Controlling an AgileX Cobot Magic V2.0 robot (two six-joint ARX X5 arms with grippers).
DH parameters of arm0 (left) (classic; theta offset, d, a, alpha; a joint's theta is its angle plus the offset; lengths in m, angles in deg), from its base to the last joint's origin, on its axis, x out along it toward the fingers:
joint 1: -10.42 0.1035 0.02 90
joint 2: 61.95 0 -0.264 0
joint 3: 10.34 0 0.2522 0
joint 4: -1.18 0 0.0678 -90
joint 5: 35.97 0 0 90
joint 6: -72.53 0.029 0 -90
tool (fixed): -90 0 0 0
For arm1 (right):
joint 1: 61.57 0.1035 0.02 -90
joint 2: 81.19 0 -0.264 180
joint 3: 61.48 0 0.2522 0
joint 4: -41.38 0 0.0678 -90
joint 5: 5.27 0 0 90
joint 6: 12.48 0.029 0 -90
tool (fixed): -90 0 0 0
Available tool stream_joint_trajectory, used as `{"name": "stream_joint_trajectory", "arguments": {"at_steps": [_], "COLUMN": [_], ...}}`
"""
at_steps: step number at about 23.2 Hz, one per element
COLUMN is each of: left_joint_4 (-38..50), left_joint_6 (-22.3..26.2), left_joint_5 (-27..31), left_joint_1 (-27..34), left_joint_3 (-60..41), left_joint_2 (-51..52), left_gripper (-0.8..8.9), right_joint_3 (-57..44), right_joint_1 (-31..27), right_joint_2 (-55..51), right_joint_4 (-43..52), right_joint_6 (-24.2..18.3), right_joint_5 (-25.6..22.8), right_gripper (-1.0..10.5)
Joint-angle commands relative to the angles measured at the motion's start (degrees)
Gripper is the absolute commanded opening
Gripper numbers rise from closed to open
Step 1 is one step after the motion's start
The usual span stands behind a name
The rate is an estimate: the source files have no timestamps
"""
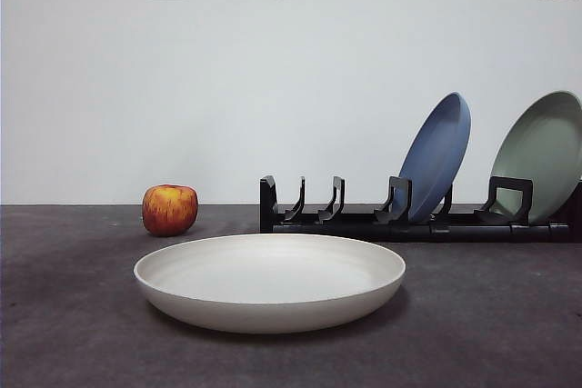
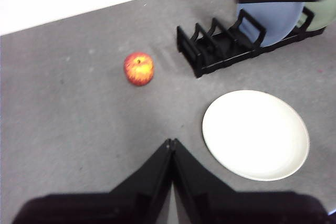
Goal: Take the yellow plate from the plate rack,put the plate on the table,take the apple from the table,put the apple in the plate
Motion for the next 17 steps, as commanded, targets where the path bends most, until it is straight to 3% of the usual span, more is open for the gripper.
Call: {"name": "stream_joint_trajectory", "arguments": {"at_steps": [1, 6, 17], "left_joint_4": [-1.84, -4.22, -4.52], "left_joint_6": [-1.86, -2.05, -1.77], "left_joint_5": [3.72, 5.33, 4.35], "left_joint_1": [0.13, 0.13, 0.13], "left_joint_3": [0.11, 0.11, 0.11], "left_joint_2": [0.52, 1.07, 1.25], "left_gripper": [-0.08, -0.08, -0.08], "right_joint_3": [8.66, 21.33, 39.45], "right_joint_1": [0.02, 0.02, 0.39], "right_joint_2": [8.31, 20.17, 37.07], "right_joint_4": [-2.47, -6.19, -6.62], "right_joint_6": [-2.01, -3.06, -2.60], "right_joint_5": [-0.50, -4.68, -4.76], "right_gripper": [5.2, 6.7, 6.7]}}
